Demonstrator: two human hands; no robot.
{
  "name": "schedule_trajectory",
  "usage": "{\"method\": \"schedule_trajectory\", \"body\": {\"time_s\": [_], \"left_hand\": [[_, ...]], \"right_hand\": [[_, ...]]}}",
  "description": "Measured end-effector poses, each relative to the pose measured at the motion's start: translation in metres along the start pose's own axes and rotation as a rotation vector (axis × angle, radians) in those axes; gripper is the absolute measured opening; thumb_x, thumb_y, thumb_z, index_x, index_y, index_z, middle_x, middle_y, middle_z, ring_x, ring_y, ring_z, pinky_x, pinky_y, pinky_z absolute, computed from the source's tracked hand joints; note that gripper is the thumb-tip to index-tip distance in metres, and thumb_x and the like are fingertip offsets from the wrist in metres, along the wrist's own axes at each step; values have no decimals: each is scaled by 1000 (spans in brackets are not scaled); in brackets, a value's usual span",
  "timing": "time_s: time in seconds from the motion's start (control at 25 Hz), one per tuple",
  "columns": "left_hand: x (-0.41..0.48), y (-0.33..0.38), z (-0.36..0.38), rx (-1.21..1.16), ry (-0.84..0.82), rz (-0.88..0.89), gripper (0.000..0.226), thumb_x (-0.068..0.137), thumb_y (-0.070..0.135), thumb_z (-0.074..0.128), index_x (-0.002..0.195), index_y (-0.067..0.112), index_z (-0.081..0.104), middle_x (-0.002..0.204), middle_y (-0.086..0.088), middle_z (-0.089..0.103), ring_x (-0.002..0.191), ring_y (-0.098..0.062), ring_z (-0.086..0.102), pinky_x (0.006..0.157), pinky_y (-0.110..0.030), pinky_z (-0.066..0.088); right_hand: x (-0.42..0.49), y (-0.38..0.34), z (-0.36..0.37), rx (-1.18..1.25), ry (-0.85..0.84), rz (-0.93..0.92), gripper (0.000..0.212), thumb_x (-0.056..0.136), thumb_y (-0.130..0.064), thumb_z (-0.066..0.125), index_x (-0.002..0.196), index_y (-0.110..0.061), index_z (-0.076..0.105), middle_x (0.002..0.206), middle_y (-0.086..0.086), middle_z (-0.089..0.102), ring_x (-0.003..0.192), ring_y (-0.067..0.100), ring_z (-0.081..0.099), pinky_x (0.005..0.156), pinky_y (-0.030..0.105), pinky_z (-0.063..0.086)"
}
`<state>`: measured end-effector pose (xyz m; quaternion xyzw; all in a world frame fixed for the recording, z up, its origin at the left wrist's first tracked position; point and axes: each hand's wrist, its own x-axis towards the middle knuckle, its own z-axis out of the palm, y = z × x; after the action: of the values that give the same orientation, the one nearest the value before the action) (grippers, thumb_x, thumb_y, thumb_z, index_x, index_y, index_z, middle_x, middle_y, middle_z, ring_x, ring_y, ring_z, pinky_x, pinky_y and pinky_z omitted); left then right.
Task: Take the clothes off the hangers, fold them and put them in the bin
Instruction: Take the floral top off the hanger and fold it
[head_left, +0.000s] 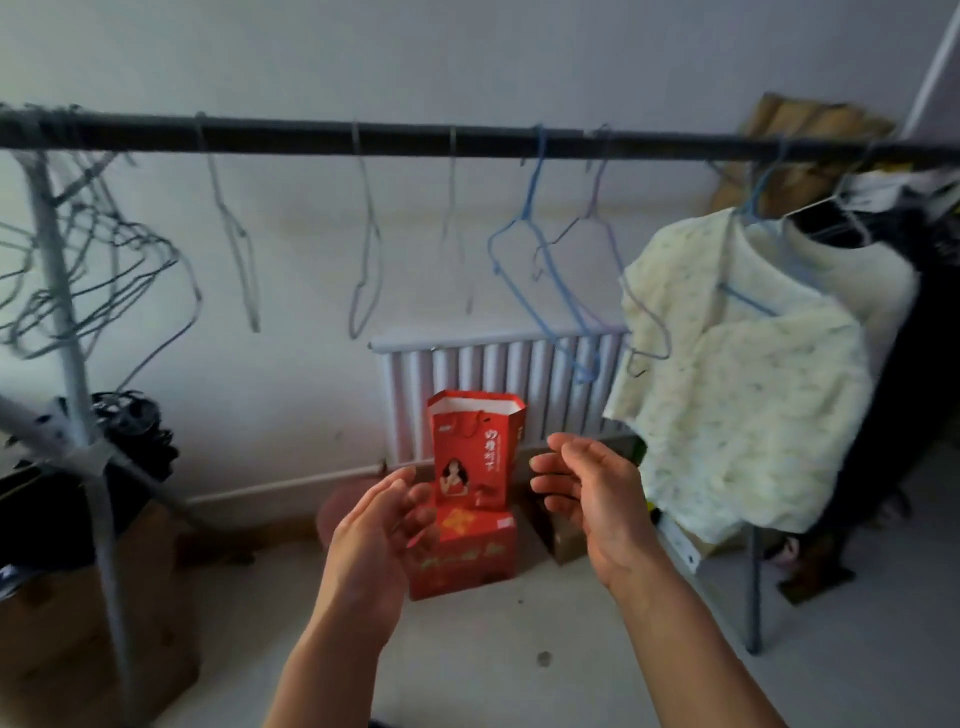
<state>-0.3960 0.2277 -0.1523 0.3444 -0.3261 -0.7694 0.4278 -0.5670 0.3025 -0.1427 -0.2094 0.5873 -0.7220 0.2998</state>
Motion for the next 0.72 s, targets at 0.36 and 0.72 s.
{"method": "schedule_trajectory", "body": {"time_s": [0.36,0.72], "left_hand": [[16,-82,163,11,-163,-63,17,96,17,54,108,11,65,70,-2,65,62,-15,57,64,-31,48],[14,-135,245,106,-193,-36,22,96,18,54,112,8,66,81,-8,68,70,-20,58,69,-35,49]], "right_hand": [[87,-112,-146,-193,148,-283,14,93,-15,56,89,-9,68,78,7,69,55,12,52,49,20,40],[219,-201,-240,-1138,510,-470,19,91,-17,49,76,-10,59,94,15,62,83,37,58,66,33,39]]}}
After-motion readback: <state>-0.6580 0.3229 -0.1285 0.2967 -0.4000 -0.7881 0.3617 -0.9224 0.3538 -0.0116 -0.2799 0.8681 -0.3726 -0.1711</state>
